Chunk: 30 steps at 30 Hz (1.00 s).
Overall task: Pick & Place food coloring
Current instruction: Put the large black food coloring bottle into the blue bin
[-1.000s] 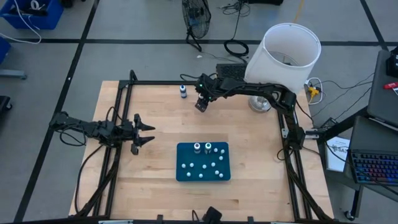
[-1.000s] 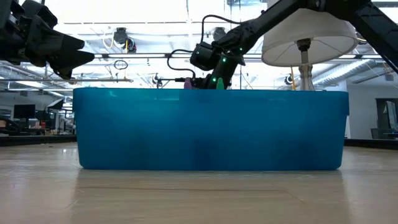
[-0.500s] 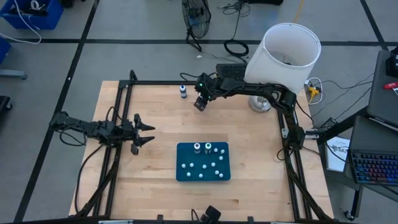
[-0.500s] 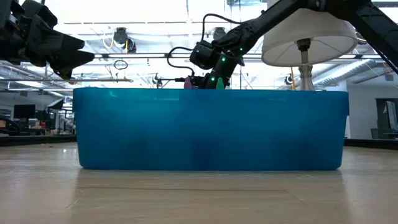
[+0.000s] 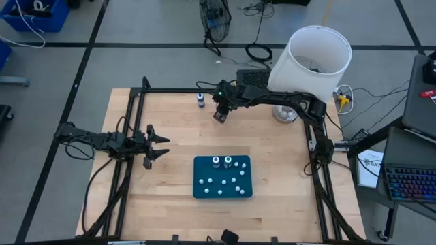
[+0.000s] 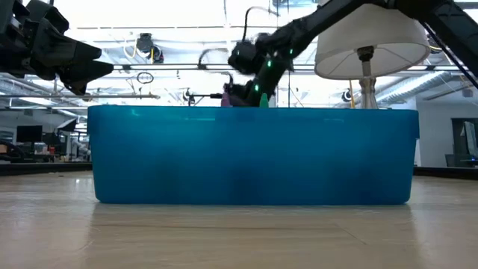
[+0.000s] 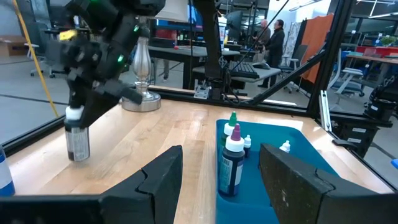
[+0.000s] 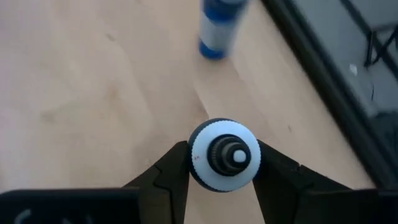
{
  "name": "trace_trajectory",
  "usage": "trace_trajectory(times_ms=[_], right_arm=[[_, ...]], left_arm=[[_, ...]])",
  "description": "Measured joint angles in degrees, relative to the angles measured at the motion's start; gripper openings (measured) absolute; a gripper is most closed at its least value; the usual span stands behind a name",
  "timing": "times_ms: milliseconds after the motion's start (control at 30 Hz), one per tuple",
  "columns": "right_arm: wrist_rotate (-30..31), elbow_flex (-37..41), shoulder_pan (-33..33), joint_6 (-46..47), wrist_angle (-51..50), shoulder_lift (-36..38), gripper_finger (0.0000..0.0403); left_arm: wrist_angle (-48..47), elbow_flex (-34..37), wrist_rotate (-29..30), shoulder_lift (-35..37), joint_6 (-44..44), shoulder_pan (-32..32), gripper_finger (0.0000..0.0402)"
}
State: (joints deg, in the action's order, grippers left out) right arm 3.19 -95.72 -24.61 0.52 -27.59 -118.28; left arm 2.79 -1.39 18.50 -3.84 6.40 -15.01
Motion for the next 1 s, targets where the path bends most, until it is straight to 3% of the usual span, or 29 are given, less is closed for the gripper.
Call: trace_trajectory(times_ms=[200,433,633,867,1000], right_arm=[[0.5,0.0,4.3,-1.7,-1.2,7.6,0.0130],[3.4,0.0,13.8,-1.4,-4.7,20.7,0.0130],[11.9,-0.1,26.6,0.4,-10.9,29.1,0.0130],[22.7,-0.1,40.4,8.3,-20.5,30.7,0.0130],[23.8,1.5,45.4,12.8,-22.1,30.3,0.0130]], left_arm=[[0.3,0.0,0.0,0.0,0.0,0.0,0.0214],[0.4,0.0,0.0,0.0,0.0,0.0,0.0214],[0.4,0.0,0.0,0.0,0.0,0.0,0.0214],[0.4,0.0,0.0,0.0,0.0,0.0,0.0214],[0.4,0.0,0.0,0.0,0.0,0.0,0.0214]])
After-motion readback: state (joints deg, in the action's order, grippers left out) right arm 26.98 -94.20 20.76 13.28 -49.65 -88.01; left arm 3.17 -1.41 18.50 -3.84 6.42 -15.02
